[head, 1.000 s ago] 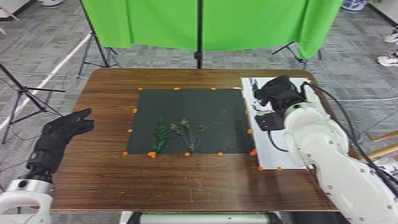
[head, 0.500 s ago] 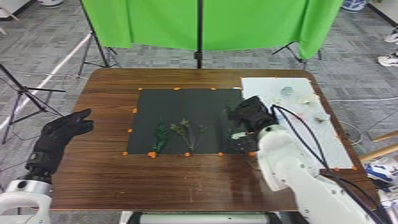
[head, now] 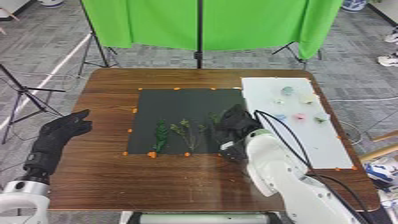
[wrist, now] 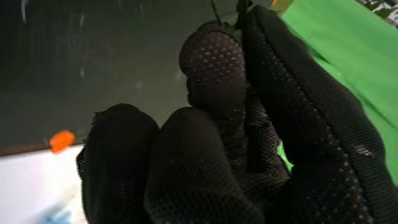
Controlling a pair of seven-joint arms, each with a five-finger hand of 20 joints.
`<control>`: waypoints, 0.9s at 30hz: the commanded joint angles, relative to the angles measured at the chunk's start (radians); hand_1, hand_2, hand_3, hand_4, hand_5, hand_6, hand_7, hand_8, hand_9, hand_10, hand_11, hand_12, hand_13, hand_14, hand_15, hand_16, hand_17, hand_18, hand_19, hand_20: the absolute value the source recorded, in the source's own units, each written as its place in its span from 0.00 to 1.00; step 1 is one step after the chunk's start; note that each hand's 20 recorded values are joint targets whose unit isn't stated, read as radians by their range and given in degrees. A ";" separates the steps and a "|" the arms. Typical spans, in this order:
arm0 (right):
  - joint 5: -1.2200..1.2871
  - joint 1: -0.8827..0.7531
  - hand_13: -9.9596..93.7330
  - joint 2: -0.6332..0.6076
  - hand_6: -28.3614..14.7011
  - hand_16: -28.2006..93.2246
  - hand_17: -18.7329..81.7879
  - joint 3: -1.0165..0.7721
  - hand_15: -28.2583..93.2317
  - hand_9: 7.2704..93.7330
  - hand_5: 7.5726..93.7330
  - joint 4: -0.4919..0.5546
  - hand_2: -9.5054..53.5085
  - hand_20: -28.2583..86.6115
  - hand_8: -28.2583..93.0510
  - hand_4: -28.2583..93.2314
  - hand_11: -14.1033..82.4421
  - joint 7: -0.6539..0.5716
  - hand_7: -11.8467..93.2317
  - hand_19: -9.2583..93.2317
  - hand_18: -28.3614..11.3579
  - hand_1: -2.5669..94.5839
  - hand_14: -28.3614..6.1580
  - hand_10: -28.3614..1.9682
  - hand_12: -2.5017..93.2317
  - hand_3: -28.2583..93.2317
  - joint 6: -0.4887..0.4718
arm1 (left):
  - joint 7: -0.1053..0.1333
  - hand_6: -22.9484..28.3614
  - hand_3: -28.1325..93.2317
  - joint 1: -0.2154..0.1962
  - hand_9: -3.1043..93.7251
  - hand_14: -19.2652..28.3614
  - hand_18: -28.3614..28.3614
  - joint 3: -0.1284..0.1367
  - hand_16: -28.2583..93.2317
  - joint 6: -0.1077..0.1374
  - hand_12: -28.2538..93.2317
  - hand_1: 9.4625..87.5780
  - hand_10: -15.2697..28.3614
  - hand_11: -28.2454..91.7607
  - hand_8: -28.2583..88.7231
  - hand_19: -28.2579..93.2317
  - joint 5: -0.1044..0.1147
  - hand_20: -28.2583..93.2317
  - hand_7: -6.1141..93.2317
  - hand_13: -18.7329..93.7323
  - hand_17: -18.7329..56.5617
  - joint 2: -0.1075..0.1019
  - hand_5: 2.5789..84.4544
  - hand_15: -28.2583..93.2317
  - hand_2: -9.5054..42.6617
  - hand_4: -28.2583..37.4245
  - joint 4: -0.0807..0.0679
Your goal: Arrange flowers
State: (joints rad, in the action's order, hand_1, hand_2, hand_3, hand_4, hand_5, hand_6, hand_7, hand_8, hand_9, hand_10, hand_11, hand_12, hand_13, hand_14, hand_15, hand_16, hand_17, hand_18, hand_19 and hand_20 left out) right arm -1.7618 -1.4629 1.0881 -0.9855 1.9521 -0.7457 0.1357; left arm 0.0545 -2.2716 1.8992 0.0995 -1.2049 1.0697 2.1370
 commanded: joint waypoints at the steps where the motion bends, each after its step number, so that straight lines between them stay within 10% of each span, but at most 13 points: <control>1: 0.020 -0.010 1.00 0.027 0.46 0.37 0.99 0.014 0.83 1.00 0.85 -0.045 0.00 0.63 0.44 0.22 0.66 -0.027 0.47 1.00 0.50 0.70 0.81 0.55 0.28 0.61 0.038 | -0.013 0.58 0.76 -0.015 0.50 0.81 0.73 0.002 0.22 -0.009 0.33 0.24 0.72 0.37 0.20 0.34 -0.007 0.36 0.14 0.50 0.35 0.006 0.51 0.39 0.34 0.09 0.003; 27: 0.017 -0.050 1.00 0.025 0.49 0.37 0.98 -0.019 0.82 1.00 0.85 -0.060 0.00 0.59 0.41 0.21 0.64 -0.017 0.45 1.00 0.52 0.54 0.80 0.56 0.29 0.67 0.022 | -0.017 0.57 0.76 -0.010 0.49 0.81 0.73 0.005 0.22 -0.042 0.33 0.23 0.71 0.37 0.20 0.33 -0.011 0.36 0.14 0.50 0.35 0.004 0.50 0.39 0.29 0.11 -0.002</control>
State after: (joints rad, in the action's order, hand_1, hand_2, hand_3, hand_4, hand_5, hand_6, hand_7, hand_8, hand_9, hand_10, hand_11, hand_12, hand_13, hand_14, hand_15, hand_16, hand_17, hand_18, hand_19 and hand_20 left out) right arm -1.7326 -1.4939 1.1088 -1.0020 1.8979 -0.7711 0.1639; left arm 0.0473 -2.2707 1.9000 0.0727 -1.2074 1.0696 2.1368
